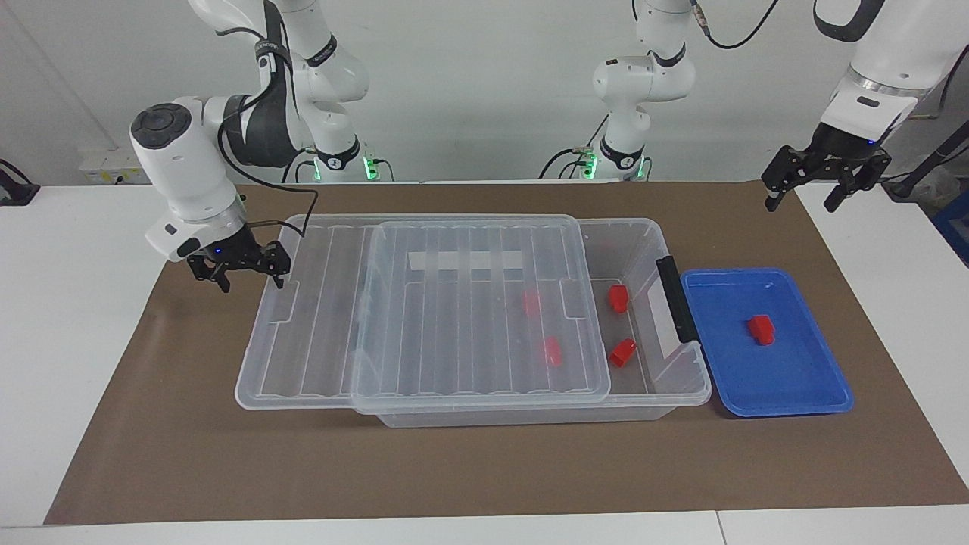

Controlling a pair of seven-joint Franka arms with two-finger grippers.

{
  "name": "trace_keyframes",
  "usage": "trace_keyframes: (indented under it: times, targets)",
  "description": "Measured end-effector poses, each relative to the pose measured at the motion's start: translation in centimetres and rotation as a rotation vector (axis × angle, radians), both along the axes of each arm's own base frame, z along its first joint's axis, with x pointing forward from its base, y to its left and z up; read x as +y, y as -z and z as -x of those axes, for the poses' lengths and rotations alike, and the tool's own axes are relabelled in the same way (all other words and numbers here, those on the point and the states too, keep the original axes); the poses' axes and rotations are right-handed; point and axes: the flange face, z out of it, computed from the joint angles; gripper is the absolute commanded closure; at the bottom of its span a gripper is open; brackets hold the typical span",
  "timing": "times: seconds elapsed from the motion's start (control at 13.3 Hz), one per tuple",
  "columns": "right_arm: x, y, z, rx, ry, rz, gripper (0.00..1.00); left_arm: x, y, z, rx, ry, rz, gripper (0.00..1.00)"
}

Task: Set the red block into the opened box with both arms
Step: 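Slide the clear lid toward the right gripper to open the box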

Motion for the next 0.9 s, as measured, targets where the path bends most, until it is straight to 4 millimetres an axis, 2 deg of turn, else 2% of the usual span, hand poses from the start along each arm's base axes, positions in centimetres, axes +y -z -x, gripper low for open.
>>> trace_keyframes:
  times: [0.15, 0.45, 0.9]
  targets:
    - [-0.8, 0.0, 0.0, -0.001, 0.005, 0.001, 0.01, 0.0, 0.0, 0.0, 0.0, 0.0, 0.0, 0.0]
    - [-3.6, -0.1, 0.1, -0.009, -0.051, 0.008, 0.01, 0.0, 0.0, 0.0, 0.0, 0.001, 0.0, 0.0]
    - [-5.3, 0.1, 0.3, -0.011, -0.063, 0.011, 0.01, -0.7, 0.1, 0.1, -0.001, 0.012, 0.0, 0.0]
